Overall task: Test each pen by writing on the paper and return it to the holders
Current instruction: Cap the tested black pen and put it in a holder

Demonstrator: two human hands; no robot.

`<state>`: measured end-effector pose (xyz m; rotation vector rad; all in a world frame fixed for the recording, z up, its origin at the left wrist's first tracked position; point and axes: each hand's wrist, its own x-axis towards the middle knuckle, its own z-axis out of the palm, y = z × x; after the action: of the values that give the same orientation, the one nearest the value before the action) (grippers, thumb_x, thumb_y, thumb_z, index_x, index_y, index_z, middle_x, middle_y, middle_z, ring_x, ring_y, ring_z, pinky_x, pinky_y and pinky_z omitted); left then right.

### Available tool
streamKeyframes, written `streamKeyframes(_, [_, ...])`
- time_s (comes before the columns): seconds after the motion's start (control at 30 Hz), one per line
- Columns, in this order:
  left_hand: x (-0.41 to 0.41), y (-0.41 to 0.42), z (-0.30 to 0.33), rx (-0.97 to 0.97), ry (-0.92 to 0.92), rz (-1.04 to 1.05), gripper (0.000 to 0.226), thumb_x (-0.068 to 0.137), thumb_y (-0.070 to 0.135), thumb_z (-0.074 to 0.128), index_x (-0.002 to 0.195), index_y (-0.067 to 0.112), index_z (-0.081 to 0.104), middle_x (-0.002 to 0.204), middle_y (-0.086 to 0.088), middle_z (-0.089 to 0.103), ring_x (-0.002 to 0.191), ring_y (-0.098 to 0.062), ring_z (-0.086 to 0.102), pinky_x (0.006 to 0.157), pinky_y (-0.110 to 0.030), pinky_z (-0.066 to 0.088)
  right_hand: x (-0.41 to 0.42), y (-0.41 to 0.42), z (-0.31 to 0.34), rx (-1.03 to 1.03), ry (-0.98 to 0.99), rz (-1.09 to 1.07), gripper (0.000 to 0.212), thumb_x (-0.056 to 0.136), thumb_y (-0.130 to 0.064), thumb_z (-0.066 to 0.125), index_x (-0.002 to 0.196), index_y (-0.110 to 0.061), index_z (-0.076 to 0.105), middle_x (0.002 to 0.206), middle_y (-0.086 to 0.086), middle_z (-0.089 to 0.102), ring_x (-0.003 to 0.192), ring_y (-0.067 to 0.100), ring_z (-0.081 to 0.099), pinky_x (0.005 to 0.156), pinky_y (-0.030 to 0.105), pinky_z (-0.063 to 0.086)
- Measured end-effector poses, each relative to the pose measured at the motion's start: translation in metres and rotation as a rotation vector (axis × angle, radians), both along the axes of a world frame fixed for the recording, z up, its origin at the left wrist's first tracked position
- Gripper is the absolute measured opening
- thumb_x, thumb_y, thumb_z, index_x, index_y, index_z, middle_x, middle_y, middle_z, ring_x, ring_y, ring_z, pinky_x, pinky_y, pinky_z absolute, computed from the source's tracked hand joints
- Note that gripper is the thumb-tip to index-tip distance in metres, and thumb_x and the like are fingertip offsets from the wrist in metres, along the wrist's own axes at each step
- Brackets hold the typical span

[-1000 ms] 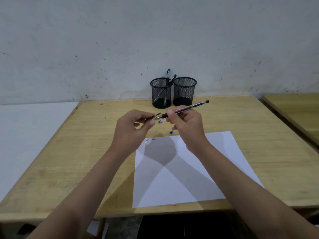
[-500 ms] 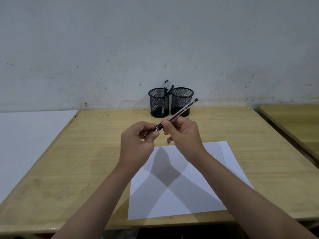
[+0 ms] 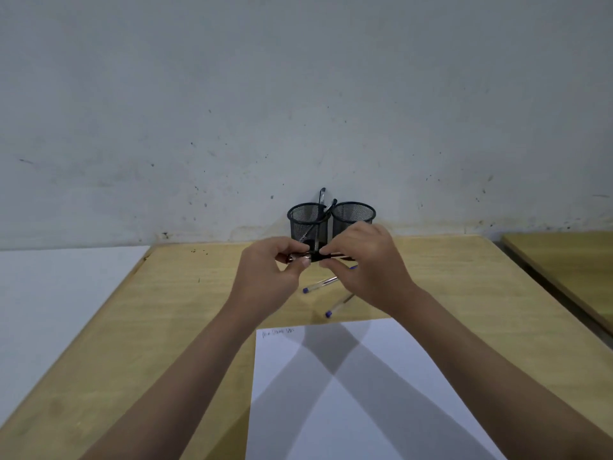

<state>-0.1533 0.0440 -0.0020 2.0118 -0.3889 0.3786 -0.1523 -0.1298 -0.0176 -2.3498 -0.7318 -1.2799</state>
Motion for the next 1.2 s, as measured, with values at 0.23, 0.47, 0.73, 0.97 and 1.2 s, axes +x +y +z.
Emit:
streamKeyframes(0.23, [0.052, -0.003, -0.004, -0.073, -0.079, 0.047, 0.041, 0.075, 0.024, 0.075, 0.113, 0.019, 0.061, 0.106, 0.002, 0.066, 0.1, -0.008, 0.061, 0.087, -0.017, 0.045, 0.045, -0.013, 0.035, 0.211, 0.128, 0.142, 0.055, 0.084, 0.007, 0.054, 0.135, -0.013, 0.044, 0.086, 0.009, 0.052, 0.077, 0.023, 0.051, 0.07, 0.028, 0.047])
streamKeyframes(0.47, [0.114, -0.016, -0.027, 0.217, -0.03, 0.117, 0.063, 0.082, 0.038, 0.066, 0.133, 0.007, 0.046, 0.137, -0.009, 0.049, 0.129, -0.02, 0.042, 0.105, -0.029, 0.031, 0.107, -0.014, 0.052, 0.622, 0.226, 0.163, 0.056, 0.086, 0.002, 0.057, 0.131, -0.023, 0.035, 0.079, 0.0, 0.052, 0.066, 0.012, 0.058, 0.058, 0.013, 0.044])
streamKeyframes(0.73, [0.139, -0.029, -0.048, 0.192, -0.061, 0.1, 0.066, 0.083, 0.044, 0.061, 0.133, 0.005, 0.046, 0.141, -0.013, 0.045, 0.133, -0.02, 0.038, 0.11, -0.032, 0.031, 0.143, -0.013, 0.019, 0.626, 0.218, 0.107, 0.056, 0.084, 0.003, 0.057, 0.135, -0.012, 0.04, 0.075, 0.001, 0.051, 0.064, 0.018, 0.057, 0.057, 0.011, 0.041])
streamKeyframes(0.97, [0.14, -0.03, -0.053, 0.152, -0.093, 0.11, 0.067, 0.082, 0.042, 0.064, 0.133, 0.002, 0.046, 0.141, -0.013, 0.045, 0.133, -0.019, 0.038, 0.11, -0.029, 0.031, 0.143, -0.016, 0.03, 0.736, 0.093, 0.094, 0.054, 0.086, 0.001, 0.055, 0.135, -0.014, 0.04, 0.076, -0.007, 0.052, 0.072, 0.027, 0.066, 0.062, 0.032, 0.055])
streamKeyframes(1.2, [0.141, -0.029, -0.05, 0.185, -0.099, 0.105, 0.068, 0.082, 0.041, 0.064, 0.133, 0.0, 0.045, 0.141, -0.015, 0.045, 0.133, -0.021, 0.038, 0.109, -0.027, 0.03, 0.139, -0.008, 0.018, 0.64, 0.247, 0.056, 0.048, 0.08, 0.001, 0.062, 0.121, -0.012, 0.043, 0.073, 0.01, 0.058, 0.064, 0.022, 0.062, 0.059, 0.036, 0.054])
